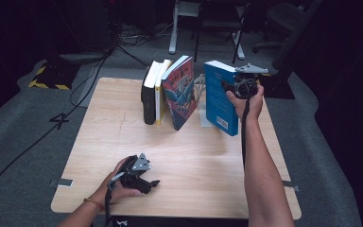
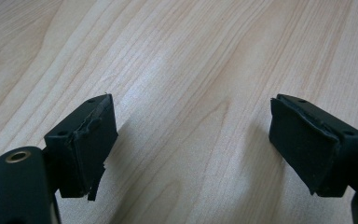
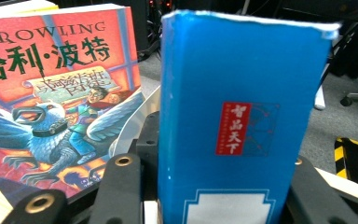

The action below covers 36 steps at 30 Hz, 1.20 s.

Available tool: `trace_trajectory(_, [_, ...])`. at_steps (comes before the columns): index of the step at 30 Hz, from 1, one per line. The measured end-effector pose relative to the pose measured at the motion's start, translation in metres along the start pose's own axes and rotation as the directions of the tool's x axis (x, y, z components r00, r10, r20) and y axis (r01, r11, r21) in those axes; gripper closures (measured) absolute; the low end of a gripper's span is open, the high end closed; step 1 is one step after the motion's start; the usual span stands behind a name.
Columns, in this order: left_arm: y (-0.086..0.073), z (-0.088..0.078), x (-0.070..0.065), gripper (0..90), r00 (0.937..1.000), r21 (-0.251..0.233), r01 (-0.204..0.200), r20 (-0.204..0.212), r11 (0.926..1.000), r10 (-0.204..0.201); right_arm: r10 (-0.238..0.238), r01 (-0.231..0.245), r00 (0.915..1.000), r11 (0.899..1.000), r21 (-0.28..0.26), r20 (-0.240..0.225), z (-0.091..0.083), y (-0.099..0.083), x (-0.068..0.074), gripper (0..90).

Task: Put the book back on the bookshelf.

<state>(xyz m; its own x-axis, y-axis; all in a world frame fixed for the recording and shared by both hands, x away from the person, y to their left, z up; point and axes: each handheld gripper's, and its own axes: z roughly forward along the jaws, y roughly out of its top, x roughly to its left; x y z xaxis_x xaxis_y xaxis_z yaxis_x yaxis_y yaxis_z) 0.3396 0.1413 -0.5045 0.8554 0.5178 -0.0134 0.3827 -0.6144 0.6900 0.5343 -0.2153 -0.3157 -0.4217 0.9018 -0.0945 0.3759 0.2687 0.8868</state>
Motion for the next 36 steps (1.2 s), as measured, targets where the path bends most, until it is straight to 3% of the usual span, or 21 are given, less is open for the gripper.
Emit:
trace_trajectory(10, [0.000, 0.000, 0.000, 15.7, 1.0000, 0.000, 0.000, 0.000, 1.0000, 0.000, 0.005, -0.005, 1.0000, 1.000, -0.007, -0.002, -0.012, -0.010, -0.002, 60.1])
trace_trajectory(21, [0.000, 0.000, 0.000, 15.6, 1.0000, -0.001, 0.001, 0.000, 1.0000, -0.001, 0.005, -0.005, 0.9993, 1.000, -0.007, -0.038, -0.036, -0.032, -0.008, 59.6])
trace_trajectory(33, [0.000, 0.000, 0.000, 15.6, 1.0000, -0.002, 0.002, 0.000, 1.0000, -0.002, 0.029, -0.031, 0.9982, 0.999, -0.045, -0.053, -0.053, -0.058, -0.011, 59.7])
trace_trajectory(36, [0.000, 0.000, 0.000, 15.5, 1.0000, -0.002, 0.001, 0.000, 1.0000, -0.001, 0.053, -0.056, 0.9965, 0.997, -0.056, -0.064, -0.055, -0.065, -0.014, 59.6])
